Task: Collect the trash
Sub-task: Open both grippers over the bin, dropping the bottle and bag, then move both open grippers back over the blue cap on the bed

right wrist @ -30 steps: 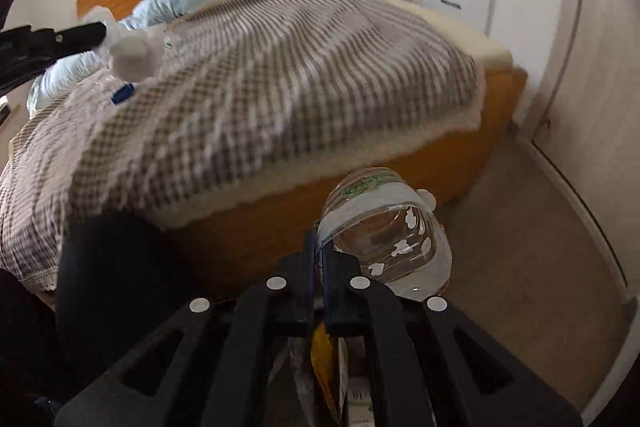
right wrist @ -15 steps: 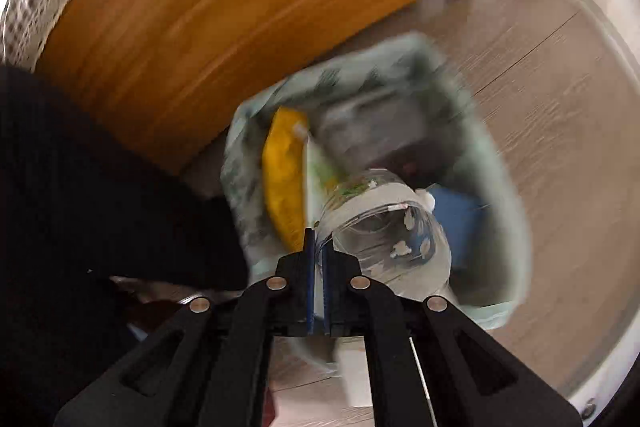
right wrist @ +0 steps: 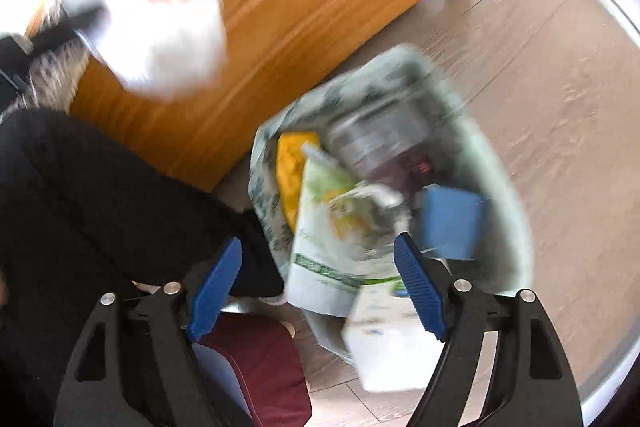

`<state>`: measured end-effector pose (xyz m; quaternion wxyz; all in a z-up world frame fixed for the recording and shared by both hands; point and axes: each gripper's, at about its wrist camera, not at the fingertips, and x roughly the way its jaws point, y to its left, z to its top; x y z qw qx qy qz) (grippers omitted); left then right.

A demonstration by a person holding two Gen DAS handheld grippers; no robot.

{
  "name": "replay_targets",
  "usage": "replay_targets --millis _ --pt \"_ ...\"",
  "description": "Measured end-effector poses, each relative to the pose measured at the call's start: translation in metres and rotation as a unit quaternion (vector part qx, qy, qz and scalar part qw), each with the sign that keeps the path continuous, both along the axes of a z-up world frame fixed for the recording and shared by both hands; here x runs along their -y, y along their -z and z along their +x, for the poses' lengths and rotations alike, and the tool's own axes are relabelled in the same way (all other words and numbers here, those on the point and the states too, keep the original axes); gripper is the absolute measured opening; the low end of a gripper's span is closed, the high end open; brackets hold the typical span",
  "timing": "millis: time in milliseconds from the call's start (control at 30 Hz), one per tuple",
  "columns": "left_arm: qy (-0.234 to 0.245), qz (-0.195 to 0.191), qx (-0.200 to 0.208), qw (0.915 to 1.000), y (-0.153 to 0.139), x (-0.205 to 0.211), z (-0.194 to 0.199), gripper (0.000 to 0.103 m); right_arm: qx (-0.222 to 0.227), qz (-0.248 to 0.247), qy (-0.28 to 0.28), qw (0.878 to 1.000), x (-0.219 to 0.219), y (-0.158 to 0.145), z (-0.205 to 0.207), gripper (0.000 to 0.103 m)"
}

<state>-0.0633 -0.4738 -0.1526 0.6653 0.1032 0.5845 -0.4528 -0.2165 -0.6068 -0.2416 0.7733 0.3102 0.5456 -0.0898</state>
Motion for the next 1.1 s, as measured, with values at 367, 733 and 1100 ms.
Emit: replay_targets --millis 367,733,1100 --pt "0.05 0.054 -0.069 0.9949 0.048 0.056 -0.021 0.0 0.01 -0.124 0.09 0.988 0.042 -0.062 -0.045 0.075" --pt "0.094 0.041 -0.033 0.9941 0.044 0.073 -0.041 0.046 0.012 -0.102 0.101 0.99 0.056 -0.049 -0.061 0.075" --pt "0.07 0.063 0.012 0.9954 0.042 0.068 -0.034 0.055 -0.028 -0.087 0.034 0.995 0.027 -0.032 -0.042 0.075"
